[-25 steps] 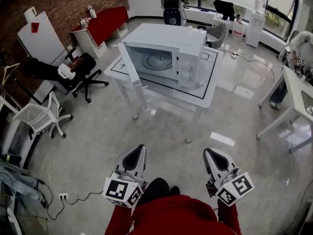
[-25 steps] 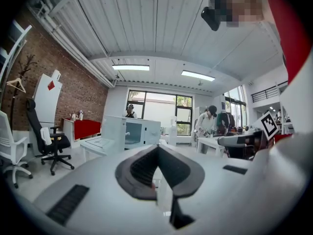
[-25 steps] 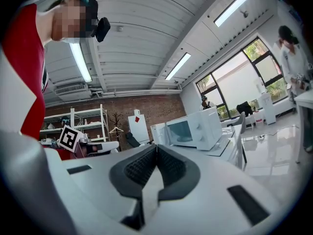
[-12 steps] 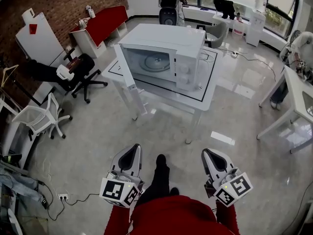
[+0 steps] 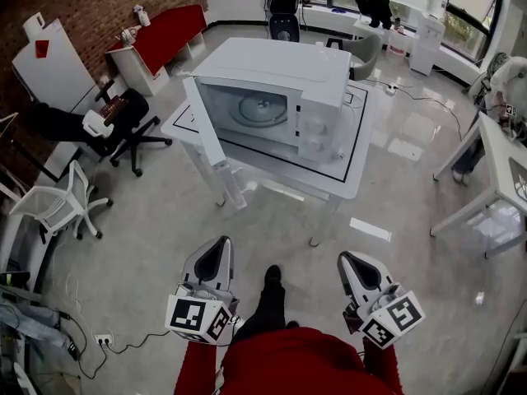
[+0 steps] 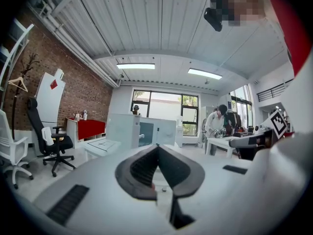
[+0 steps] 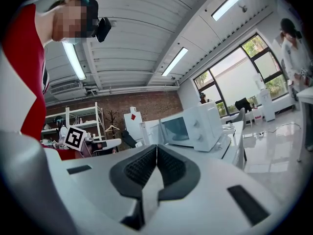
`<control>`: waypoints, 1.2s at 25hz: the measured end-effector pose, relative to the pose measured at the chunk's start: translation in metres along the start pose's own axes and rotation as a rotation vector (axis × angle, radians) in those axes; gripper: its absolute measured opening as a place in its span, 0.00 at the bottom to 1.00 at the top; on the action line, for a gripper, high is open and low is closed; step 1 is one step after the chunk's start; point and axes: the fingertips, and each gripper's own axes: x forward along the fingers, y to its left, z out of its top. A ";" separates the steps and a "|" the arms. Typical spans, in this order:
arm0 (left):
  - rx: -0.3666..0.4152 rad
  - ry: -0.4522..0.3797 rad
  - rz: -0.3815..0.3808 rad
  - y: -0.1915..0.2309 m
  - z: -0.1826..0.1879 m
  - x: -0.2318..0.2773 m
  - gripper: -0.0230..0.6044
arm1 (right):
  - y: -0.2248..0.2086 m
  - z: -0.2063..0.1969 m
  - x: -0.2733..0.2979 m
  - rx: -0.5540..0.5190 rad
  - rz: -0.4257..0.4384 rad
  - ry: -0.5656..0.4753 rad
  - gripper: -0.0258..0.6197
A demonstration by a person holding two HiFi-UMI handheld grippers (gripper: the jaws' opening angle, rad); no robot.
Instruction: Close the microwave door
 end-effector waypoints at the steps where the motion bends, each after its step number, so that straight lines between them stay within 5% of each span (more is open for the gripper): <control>1: -0.007 0.001 0.006 0.007 -0.001 0.006 0.05 | -0.003 0.000 0.008 0.000 -0.003 0.004 0.06; 9: -0.037 0.025 0.050 0.056 -0.001 0.053 0.07 | -0.021 0.016 0.070 -0.009 -0.003 0.015 0.06; 12: -0.014 0.055 0.032 0.064 -0.003 0.072 0.28 | -0.027 0.018 0.091 -0.008 -0.004 0.025 0.06; 14: 0.000 0.076 0.014 0.068 -0.005 0.083 0.33 | -0.030 0.020 0.103 -0.004 -0.008 0.030 0.06; 30: -0.032 0.086 -0.201 0.061 0.008 0.120 0.34 | -0.048 0.022 0.149 0.035 -0.046 0.068 0.06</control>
